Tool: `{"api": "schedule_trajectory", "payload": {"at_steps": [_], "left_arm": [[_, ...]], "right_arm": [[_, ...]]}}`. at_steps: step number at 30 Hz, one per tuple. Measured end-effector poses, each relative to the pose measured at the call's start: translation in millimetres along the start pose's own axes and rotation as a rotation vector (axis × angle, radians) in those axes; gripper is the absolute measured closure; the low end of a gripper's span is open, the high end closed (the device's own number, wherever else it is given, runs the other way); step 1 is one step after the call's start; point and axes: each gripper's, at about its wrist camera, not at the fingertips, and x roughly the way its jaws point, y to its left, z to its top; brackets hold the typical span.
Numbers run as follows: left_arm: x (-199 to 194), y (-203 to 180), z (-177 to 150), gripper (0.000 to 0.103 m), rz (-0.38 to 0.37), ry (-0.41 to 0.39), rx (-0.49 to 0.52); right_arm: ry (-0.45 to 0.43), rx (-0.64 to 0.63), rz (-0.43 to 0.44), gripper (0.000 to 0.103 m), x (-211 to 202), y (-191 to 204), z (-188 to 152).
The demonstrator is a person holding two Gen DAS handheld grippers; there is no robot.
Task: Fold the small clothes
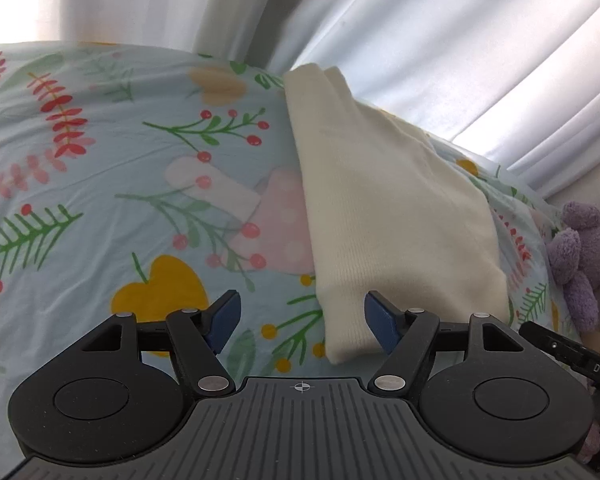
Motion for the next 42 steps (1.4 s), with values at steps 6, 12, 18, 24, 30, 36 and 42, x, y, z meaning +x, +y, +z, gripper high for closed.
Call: {"api": "schedule_trajectory", "payload": {"at_steps": [6, 12, 18, 24, 30, 36, 42], "left_arm": [[3.9, -18.7, 10.8, 0.029, -0.019, -0.033, 0.019], [32.0, -31.3, 7.2, 0.026, 0.058, 0.007, 0.082], [37.4, -28.6, 5.7, 0.018, 0.069, 0.011, 0.082], [40.7, -28.2, 5.6, 0.015, 0.072, 0.015, 0.101], [26.5, 6.5, 13.6, 0.02, -0.076, 0.014, 0.02], [42.8, 29.3, 32.1, 0.022, -0.265, -0.035, -0.161], [76.2, 23.6, 44.8, 0.023, -0.312, 0.001, -0.16]], "right_arm": [[-0.065, -0.108, 0.016, 0.071, 16.6, 29.1, 18.4], [-0.033, -0.311, -0.118, 0.073, 62.1, 52.0, 11.0], [-0.02, -0.424, -0.143, 0.074, 65.8, 51.2, 0.9], [0.006, -0.421, -0.154, 0.074, 60.0, 43.6, -0.5], [0.024, 0.009, 0.074, 0.066, 35.1, -27.4, 21.4], [0.007, 0.281, 0.226, 0.051, 52.7, -79.4, 43.5], [0.063, 0.347, 0.335, 0.049, 94.9, -93.4, 61.4]]}}
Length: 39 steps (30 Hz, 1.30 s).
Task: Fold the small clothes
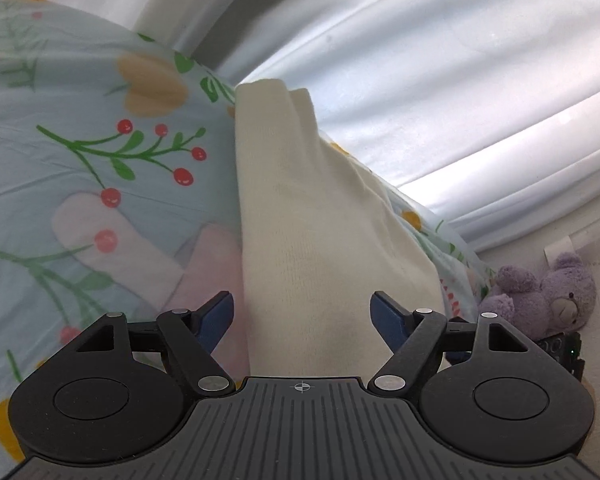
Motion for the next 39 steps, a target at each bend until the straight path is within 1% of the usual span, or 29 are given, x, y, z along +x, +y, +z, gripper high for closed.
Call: {"api": "schedule_trajectory", "payload": {"at_steps": [2, 4, 5, 6, 8, 10, 11, 13, 14, 15, 16, 17, 18, 21, 23, 26, 30, 31, 33, 34, 36, 37, 38, 39], "left_arm": [[5.3, 6.1, 1.9, 0.023, -0.02, 0.008, -0.026], [8.4, 10.6, 2.7, 0.023, -0.051, 0.014, -0.055], [11.3, 13.2, 3.6, 0.023, -0.067, 0.019, -0.066], [12.9, 14.1, 4.0, 0.023, -0.074, 0.018, -0.069], [17.3, 13.4, 5.2, 0.026, -0.084, 0.023, -0.065], [19.4, 11.6, 6.7, 0.027, -0.079, 0.022, -0.054], [20.1, 10.8, 7.5, 0.03, -0.075, 0.021, -0.054], [19.5, 12.0, 7.3, 0.041, -0.066, 0.017, -0.055], [20.0, 13.2, 7.5, 0.044, -0.061, 0.016, -0.057], [20.5, 15.1, 7.5, 0.05, -0.057, 0.015, -0.058], [20.7, 15.7, 7.3, 0.053, -0.058, 0.014, -0.061], [21.7, 15.8, 7.9, 0.055, -0.057, 0.012, -0.062], [21.3, 15.6, 7.6, 0.058, -0.055, 0.011, -0.06], [16.6, 11.3, 6.6, 0.063, -0.055, 0.0, -0.037], [10.8, 6.7, 6.7, 0.065, -0.052, -0.015, -0.025], [-9.9, -0.4, 7.3, 0.065, -0.089, -0.036, -0.023], [-57.2, -10.0, -3.2, 0.065, -0.075, -0.097, 0.031], [-68.6, -8.1, -6.6, 0.065, -0.064, -0.108, 0.026], [-91.7, -1.0, -14.7, 0.064, -0.016, -0.124, -0.003], [-99.7, 3.0, -18.9, 0.064, 0.007, -0.131, -0.014], [-110.2, 11.6, -28.6, 0.062, 0.08, -0.135, -0.009], [-111.9, 15.2, -32.8, 0.061, 0.125, -0.129, -0.004], [-112.9, 19.2, -36.9, 0.061, 0.187, -0.119, 0.007], [-113.8, 22.0, -39.9, 0.06, 0.245, -0.116, 0.014]], "right_arm": [[0.022, 0.018, 0.013, 0.049, 9.2, -6.0, 4.0], [0.034, 0.051, 0.054, 0.048, 12.6, -13.1, 6.8], [0.037, 0.072, 0.082, 0.045, 14.2, -16.9, 8.5], [0.041, 0.092, 0.106, 0.042, 16.3, -19.7, 9.6], [0.051, 0.151, 0.154, 0.042, 23.3, -27.4, 12.7], [0.053, 0.17, 0.178, 0.042, 30.0, -30.0, 14.4], [0.054, 0.168, 0.185, 0.042, 32.5, -29.2, 15.2], [0.057, 0.149, 0.185, 0.041, 38.1, -23.9, 16.6], [0.059, 0.134, 0.183, 0.041, 40.8, -20.4, 17.1], [0.057, 0.11, 0.175, 0.042, 43.8, -14.9, 17.3], [0.063, 0.09, 0.162, 0.045, 47.7, -9.5, 17.5], [0.081, 0.07, 0.153, 0.052, 52.6, -4.5, 17.0], [0.09, 0.047, 0.139, 0.056, 57.0, 0.8, 15.8], [0.09, -0.023, 0.09, 0.06, 63.7, 17.0, 13.1], [0.091, -0.044, 0.085, 0.074, 65.6, 26.6, 11.9], [0.099, -0.09, 0.123, 0.075, 62.9, 53.3, 7.1], [0.139, -0.12, 0.186, 0.075, 64.3, 85.5, -6.6], [0.153, -0.125, 0.204, 0.075, 65.8, 91.8, -12.4], [0.184, -0.127, 0.241, 0.075, 70.5, 100.6, -24.0], [0.201, -0.13, 0.249, 0.075, 73.8, 104.4, -31.0], [0.229, -0.155, 0.243, 0.074, 80.0, 111.6, -44.1], [0.24, -0.174, 0.215, 0.073, 82.9, 115.3, -49.8], [0.244, -0.186, 0.173, 0.067, 84.4, 117.9, -53.7], [0.24, -0.196, 0.113, 0.061, 83.3, 119.7, -56.6]]}}
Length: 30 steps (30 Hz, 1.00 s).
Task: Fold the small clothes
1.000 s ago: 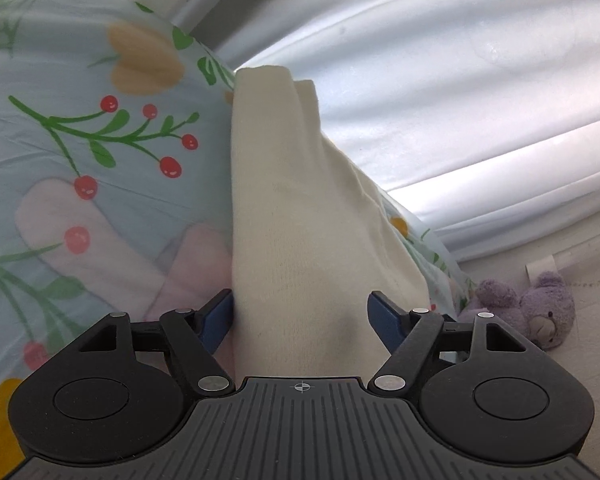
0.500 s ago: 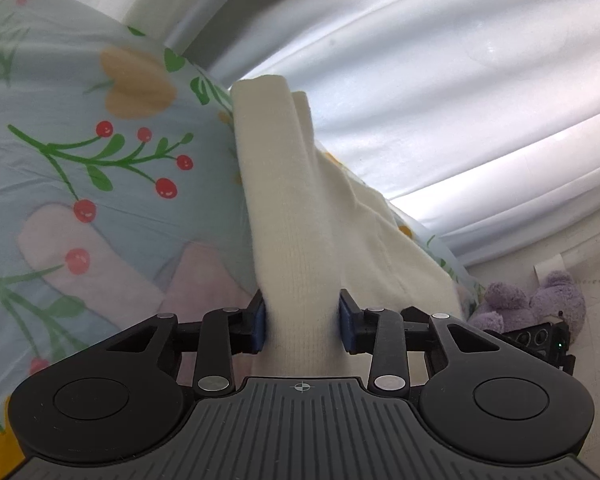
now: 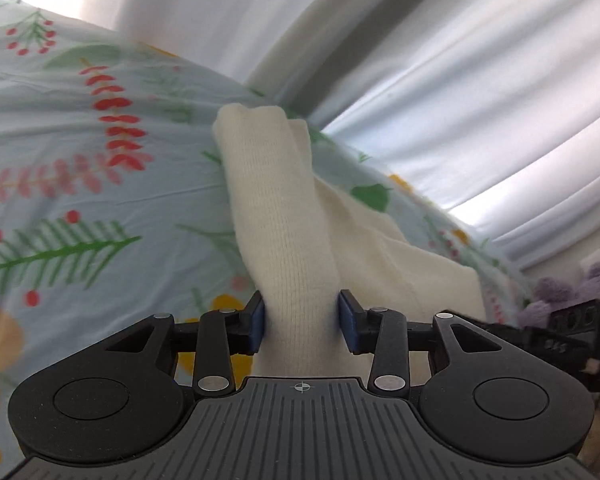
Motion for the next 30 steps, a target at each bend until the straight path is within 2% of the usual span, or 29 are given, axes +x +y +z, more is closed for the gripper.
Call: {"api": "schedule_trajectory", "payload": {"at_steps": [2, 3, 5, 7, 8, 11, 13, 16, 19, 20, 24, 27, 30], "left_arm": [[-7.6, 5.6, -4.5, 0.062, 0.054, -0.037, 0.008], [-11.9, 6.9, -5.2, 0.061, 0.065, -0.064, 0.002], [-22.9, 9.3, -3.9, 0.06, 0.091, -0.132, -0.02], [-25.8, 6.0, -0.6, 0.057, 0.113, -0.187, -0.025], [-22.8, 1.9, 2.1, 0.053, 0.126, -0.202, -0.03], [-3.0, -11.3, 9.4, 0.051, 0.165, -0.2, -0.041], [9.2, -18.6, 11.4, 0.049, 0.195, -0.206, -0.035], [27.7, -27.9, 12.3, 0.046, 0.243, -0.229, -0.002], [44.1, -35.6, 10.8, 0.044, 0.266, -0.228, 0.048], [50.3, -36.3, 10.3, 0.043, 0.268, -0.215, 0.058], [66.8, -38.8, 7.1, 0.036, 0.34, -0.215, 0.103], [67.3, -42.5, 7.9, 0.036, 0.361, -0.203, 0.125], [59.9, -43.8, 12.9, 0.034, 0.329, -0.182, 0.111]], "right_arm": [[-0.048, -0.047, -0.166, 0.058, -10.0, 8.3, -2.1], [-0.11, -0.1, -0.265, 0.058, -21.7, 14.9, -5.1], [-0.218, -0.168, -0.359, 0.058, -37.6, 27.3, -4.4], [-0.262, -0.215, -0.36, 0.058, -34.8, 45.7, -3.3], [-0.253, -0.254, -0.35, 0.058, -25.6, 56.0, -3.5], [-0.193, -0.357, -0.356, 0.058, 17.6, 79.0, -8.3], [-0.182, -0.406, -0.393, 0.06, 39.4, 81.3, -10.9], [-0.207, -0.465, -0.5, 0.06, 62.2, 76.4, -14.2], [-0.256, -0.491, -0.579, 0.061, 62.6, 60.6, -17.9], [-0.272, -0.474, -0.586, 0.064, 60.8, 56.3, -18.1], [-0.303, -0.507, -0.609, 0.064, 61.6, 55.9, -22.2], [-0.286, -0.525, -0.638, 0.064, 67.6, 58.5, -19.9], [-0.245, -0.527, -0.639, 0.064, 70.5, 64.5, -12.7]]}}
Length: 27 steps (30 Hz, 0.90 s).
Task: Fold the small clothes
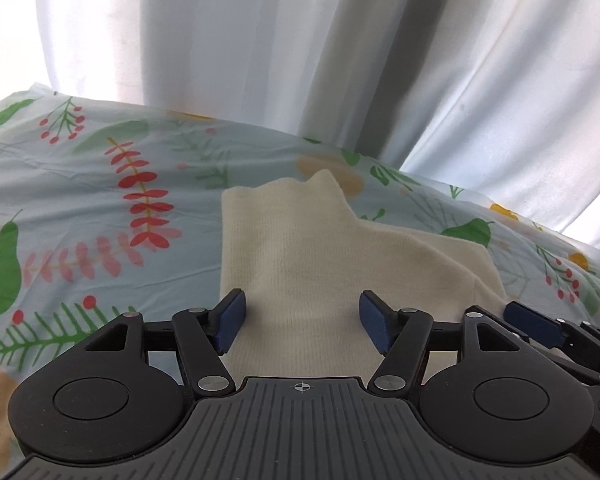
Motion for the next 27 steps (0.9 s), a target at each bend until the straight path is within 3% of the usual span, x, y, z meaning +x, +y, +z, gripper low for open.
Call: {"api": "schedule_trajectory", "payload": {"at_steps": [6, 10, 14, 15, 19, 21, 27], "left_arm": [[2.8, -2.5, 11.5, 0.031, -0.026, 0.013, -0.024], [16.5, -4.9, 7.2, 0.025, 0.011, 0.03, -0.002], [11.7, -14.9, -0.6, 0.021, 0.054, 0.014, 0.066], [7.0, -14.9, -2.0, 0.021, 0.047, 0.025, 0.063], [-37.8, -9.5, -25.8, 0.019, 0.057, 0.047, 0.09], [-67.3, 0.3, -48.3, 0.016, 0.02, 0.031, 0.074], [-123.8, 43.7, -111.9, 0.016, -0.148, 0.112, -0.14]], "right_arm": [[0.014, -0.092, -0.035, 0.064, 5.3, 16.5, 14.5], [0.048, -0.11, -0.075, 0.062, 23.4, 14.3, 13.0], [0.069, 0.014, -0.077, 0.037, 29.8, -4.9, 15.3], [0.076, 0.052, -0.057, 0.037, 26.9, -10.3, 14.2], [0.05, 0.072, 0.002, 0.038, -26.1, -16.8, -4.5], [0.039, 0.092, 0.028, 0.038, -60.7, -21.3, -22.4], [0.141, 0.382, 0.222, 0.038, -132.2, -62.6, -87.9]]}}
